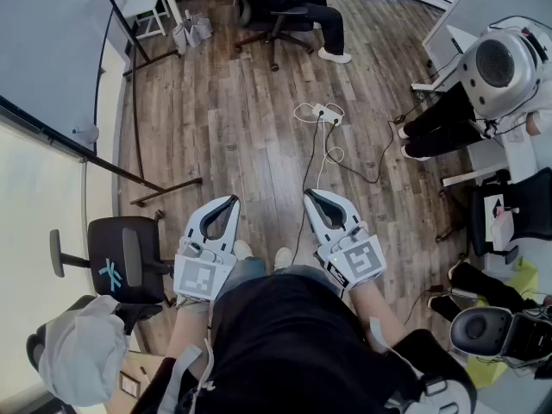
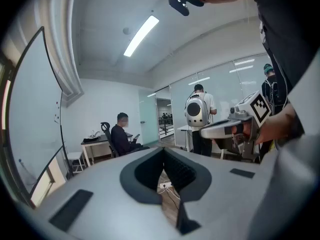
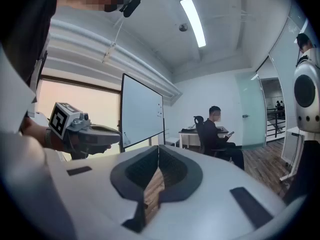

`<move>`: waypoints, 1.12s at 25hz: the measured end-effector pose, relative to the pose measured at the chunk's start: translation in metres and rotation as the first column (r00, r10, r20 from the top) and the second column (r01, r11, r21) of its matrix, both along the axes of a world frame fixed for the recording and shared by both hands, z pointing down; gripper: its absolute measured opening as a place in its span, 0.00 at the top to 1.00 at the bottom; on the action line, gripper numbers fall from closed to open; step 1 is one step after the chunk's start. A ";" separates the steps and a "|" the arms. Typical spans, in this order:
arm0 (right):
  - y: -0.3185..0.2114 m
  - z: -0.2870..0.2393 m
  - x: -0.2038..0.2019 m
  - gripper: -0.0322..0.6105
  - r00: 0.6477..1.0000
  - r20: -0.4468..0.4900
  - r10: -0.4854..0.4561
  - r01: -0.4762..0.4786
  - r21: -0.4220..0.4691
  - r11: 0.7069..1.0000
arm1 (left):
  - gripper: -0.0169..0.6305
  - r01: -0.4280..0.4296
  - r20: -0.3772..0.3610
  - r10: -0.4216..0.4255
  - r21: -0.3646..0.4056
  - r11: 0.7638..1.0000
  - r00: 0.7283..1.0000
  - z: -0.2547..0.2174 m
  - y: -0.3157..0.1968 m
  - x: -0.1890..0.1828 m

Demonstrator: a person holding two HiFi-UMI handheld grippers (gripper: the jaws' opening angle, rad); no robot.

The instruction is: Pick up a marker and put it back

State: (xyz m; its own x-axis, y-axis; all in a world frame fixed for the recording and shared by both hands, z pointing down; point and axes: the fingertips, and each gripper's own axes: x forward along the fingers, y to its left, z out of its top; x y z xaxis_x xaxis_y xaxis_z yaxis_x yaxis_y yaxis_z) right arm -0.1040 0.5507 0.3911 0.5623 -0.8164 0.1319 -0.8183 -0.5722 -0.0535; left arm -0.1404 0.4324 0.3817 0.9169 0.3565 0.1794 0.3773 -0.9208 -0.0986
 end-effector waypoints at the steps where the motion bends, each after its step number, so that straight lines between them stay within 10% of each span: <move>1: -0.002 0.000 0.002 0.93 1.000 -0.001 0.000 0.000 0.000 1.000 | 0.96 0.003 0.003 -0.003 -0.002 1.000 1.000 0.001 -0.003 0.002; 28: -0.176 -0.003 0.052 0.84 0.998 -0.058 -0.003 -0.003 -0.100 0.995 | 0.96 0.025 -0.010 -0.025 -0.013 1.000 1.000 0.016 -0.189 0.035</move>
State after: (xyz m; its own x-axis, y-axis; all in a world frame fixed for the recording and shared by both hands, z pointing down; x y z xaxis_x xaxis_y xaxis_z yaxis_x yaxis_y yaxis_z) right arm -0.0522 0.3748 0.3878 0.5712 -0.8008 0.1801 -0.8185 -0.5722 0.0512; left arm -0.1056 0.2433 0.3973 0.9273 0.3356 0.1660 0.3532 -0.9312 -0.0902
